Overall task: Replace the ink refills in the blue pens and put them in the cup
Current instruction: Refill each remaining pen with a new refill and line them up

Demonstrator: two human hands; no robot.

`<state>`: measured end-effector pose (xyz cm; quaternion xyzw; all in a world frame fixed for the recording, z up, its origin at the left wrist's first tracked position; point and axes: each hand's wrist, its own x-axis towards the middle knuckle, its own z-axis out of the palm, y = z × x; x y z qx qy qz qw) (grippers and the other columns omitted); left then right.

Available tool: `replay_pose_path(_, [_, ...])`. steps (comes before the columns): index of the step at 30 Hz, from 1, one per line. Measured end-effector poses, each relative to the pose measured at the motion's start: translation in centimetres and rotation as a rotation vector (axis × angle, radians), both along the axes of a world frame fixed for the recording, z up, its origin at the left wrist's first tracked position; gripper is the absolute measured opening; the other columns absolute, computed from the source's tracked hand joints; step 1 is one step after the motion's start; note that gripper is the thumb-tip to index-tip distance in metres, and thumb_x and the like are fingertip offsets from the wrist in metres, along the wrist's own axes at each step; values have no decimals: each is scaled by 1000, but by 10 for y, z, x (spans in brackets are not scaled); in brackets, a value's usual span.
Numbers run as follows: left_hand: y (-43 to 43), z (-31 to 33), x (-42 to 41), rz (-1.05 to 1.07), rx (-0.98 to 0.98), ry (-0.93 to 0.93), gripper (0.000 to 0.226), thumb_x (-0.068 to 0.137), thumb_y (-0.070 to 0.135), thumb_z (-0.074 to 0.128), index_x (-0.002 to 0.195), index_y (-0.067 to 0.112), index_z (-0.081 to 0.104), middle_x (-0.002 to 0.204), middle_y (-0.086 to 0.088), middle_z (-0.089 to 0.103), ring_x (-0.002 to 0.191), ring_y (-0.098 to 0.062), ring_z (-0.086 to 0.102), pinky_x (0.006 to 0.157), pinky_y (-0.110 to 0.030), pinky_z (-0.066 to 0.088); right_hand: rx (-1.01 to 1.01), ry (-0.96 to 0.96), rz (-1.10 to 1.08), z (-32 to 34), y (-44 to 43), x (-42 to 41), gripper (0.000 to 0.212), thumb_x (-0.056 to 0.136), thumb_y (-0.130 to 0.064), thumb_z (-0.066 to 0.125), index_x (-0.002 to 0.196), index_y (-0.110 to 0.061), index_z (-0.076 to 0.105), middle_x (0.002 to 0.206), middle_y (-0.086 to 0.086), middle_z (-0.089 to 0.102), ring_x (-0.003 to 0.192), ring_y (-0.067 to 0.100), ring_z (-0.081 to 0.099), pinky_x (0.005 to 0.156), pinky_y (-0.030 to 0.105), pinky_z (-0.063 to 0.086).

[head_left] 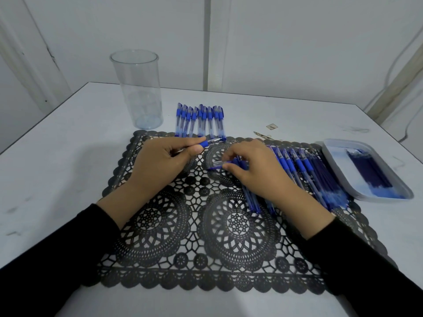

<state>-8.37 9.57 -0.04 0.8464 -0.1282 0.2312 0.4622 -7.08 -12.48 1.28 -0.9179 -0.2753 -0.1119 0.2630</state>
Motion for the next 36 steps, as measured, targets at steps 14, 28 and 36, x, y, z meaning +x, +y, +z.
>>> replay_pose_path(14, [-7,4,-6,-67,73,24,25,84,28,76,109,25,76,96,18,73,85,12,66,76,-4,46,400,189,-53,16,-4,-13,14,95,-31,61,99,-23,72,76,-18,60,69,-4,50,62,7,37])
replay_pose_path(28, [-10,6,-10,-127,36,31,22,86,32,71,108,33,73,85,15,76,70,-23,71,67,-44,57,485,212,-22,14,5,-20,11,92,-30,65,94,-19,66,80,-3,65,64,0,51,60,11,40])
replay_pose_path(36, [-10,7,-10,-134,56,15,23,86,27,72,109,26,74,91,16,75,77,-7,72,71,-31,59,459,267,-3,11,3,-18,8,91,-28,67,98,-24,65,82,-8,63,66,2,51,60,13,41])
